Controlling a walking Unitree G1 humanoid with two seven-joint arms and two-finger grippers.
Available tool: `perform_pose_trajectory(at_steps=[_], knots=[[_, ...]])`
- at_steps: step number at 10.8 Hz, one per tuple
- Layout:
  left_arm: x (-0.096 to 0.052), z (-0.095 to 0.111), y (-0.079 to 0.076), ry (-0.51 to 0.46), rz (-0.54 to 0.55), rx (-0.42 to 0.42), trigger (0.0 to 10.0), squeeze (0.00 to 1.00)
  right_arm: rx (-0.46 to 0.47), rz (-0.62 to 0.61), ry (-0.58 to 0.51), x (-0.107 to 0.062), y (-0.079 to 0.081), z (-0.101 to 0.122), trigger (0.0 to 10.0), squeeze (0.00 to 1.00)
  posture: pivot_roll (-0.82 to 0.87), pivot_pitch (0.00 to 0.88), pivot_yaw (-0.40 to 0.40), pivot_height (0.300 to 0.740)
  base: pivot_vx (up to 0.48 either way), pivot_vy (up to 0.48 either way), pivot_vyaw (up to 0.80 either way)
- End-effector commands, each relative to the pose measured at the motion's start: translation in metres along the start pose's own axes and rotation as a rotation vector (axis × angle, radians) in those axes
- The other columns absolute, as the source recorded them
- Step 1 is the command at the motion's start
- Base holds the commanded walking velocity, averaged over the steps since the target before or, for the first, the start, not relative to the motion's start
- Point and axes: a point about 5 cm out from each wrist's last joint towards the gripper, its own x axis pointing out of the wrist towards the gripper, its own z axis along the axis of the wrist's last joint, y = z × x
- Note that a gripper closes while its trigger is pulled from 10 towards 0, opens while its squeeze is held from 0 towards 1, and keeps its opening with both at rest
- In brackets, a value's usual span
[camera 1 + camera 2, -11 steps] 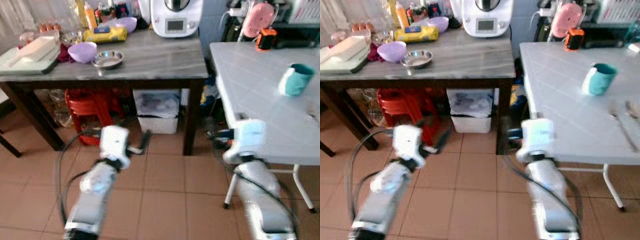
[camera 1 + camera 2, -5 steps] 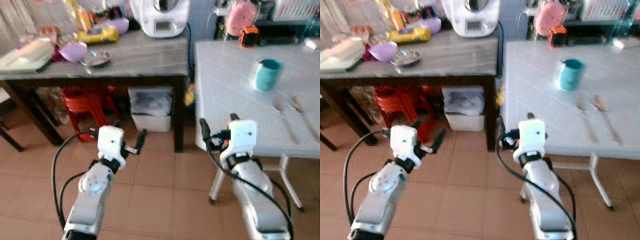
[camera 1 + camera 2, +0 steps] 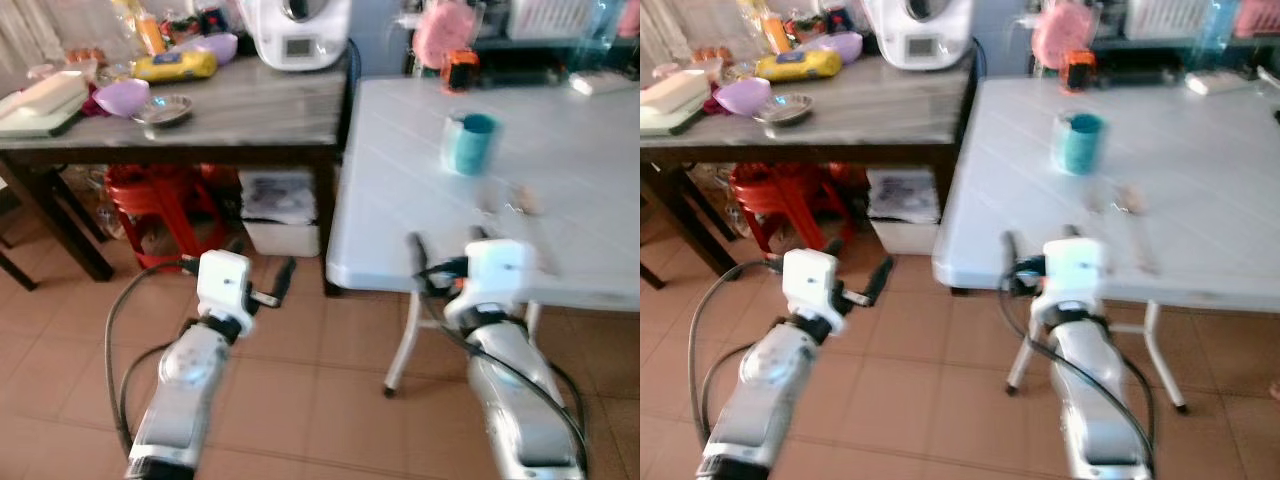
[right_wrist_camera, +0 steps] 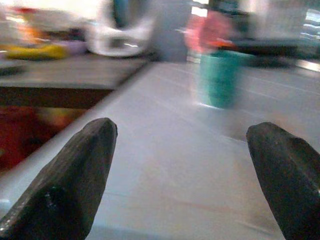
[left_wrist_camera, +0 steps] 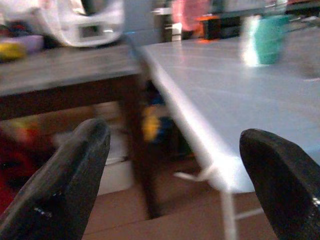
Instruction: Setting the table
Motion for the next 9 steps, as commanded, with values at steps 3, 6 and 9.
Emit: perform_pose_trajectory(at_steps=[3, 6, 9], knots=[[0.001, 0.004, 0.012, -0.006, 0.044, 0.039, 10.0, 0.0, 0.095, -0.161, -0.001, -0.009, -0.017, 0.001, 10.0, 0.0, -0.07, 0.055, 0.104, 0.74, 0.0, -0.368, 0.0], [0.005, 0.004, 0.014, -0.008, 0.112, 0.048, 10.0, 0.0, 0.1, -0.179, 0.017, -0.014, -0.017, -0.002, 10.0, 0.0, -0.09, 0.061, 0.109, 0.74, 0.0, -0.105, 0.0], [0.002, -0.001, 0.023, 0.005, 0.188, 0.058, 10.0, 0.0, 0.115, -0.188, 0.01, -0.009, -0.019, 0.001, 10.0, 0.0, -0.08, 0.063, 0.104, 0.74, 0.0, 0.0, 0.0]])
